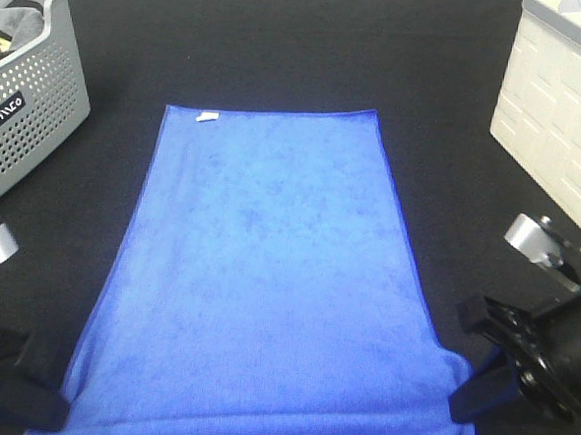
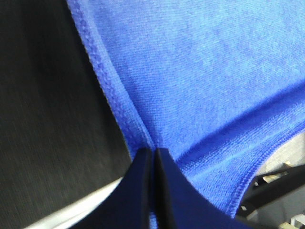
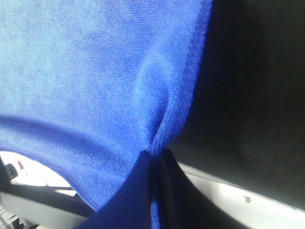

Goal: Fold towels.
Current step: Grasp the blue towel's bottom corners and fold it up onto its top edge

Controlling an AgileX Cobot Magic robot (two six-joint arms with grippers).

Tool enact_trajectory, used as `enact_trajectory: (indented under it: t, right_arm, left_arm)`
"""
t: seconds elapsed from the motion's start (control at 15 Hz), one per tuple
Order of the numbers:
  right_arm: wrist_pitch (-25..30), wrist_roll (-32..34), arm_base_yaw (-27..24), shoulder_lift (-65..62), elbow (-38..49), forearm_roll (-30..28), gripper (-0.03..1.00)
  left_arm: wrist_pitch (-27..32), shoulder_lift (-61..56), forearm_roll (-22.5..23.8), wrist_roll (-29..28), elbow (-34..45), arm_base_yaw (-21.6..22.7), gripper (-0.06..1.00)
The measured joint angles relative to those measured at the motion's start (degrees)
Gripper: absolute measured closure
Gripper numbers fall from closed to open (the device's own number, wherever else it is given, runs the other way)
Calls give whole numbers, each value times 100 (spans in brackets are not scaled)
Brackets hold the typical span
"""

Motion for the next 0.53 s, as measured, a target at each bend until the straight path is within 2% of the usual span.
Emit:
enact_trajectory:
  t: [0.2, 0.33, 0.53]
  right_arm:
    - [229, 252, 0, -602, 69, -166, 97]
    - [172, 281, 0, -561, -11, -269, 97]
    - [172, 281, 0, 120, -751, -493, 97]
  left_arm:
    - [304, -344, 52, -126, 97, 0, 94]
    - [241, -344, 52, -223, 57, 0, 94]
    - [0, -246, 241, -504, -670, 0, 94]
